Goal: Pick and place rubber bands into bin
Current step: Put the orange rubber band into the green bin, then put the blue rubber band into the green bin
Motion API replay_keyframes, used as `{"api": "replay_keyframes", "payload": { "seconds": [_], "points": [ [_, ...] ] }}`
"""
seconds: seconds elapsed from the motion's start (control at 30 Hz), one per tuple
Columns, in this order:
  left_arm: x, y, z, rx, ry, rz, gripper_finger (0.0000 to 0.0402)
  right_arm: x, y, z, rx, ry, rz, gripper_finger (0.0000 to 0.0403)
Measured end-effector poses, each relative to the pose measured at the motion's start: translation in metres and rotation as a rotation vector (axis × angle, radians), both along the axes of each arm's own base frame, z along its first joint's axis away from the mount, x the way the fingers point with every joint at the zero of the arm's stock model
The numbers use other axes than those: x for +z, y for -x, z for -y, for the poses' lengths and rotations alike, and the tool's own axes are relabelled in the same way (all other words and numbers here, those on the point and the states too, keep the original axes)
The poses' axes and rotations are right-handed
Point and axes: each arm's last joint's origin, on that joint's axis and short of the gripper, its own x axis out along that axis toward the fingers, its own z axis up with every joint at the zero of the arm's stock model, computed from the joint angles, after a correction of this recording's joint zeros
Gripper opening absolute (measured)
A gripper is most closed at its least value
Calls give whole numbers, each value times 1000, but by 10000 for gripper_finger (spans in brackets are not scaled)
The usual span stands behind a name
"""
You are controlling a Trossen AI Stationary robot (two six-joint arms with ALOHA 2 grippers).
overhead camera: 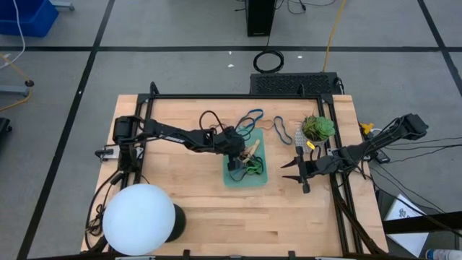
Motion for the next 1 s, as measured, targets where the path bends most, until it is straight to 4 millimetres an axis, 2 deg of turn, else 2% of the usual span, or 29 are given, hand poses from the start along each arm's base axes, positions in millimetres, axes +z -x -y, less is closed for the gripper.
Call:
{"api": "replay_keyframes", "payload": {
  "seconds": [0.1,0.3,0.4,0.47,0.6,0.73,0.83,1.0],
  "points": [
    [0,0,-1,20,-5,0,56,0,0,0,0,0,0,157],
    [0,0,-1,12,-16,-2,138,0,0,0,0,0,0,157],
    [12,3,0,12,-18,26,167,0,0,0,2,-2,0,157],
    [27,6,-1,31,-4,70,180,0,0,0,4,-4,2,157],
    [57,16,-2,13,-30,135,195,3,-1,-1,5,-25,36,157],
    [83,31,-11,-70,-8,181,200,10,-4,-2,-13,-104,105,157],
    [94,43,-23,-107,30,245,200,14,-5,-3,-12,-122,143,157],
    [92,73,-35,-84,71,323,200,20,-5,-3,3,-104,201,157]
  ]
}}
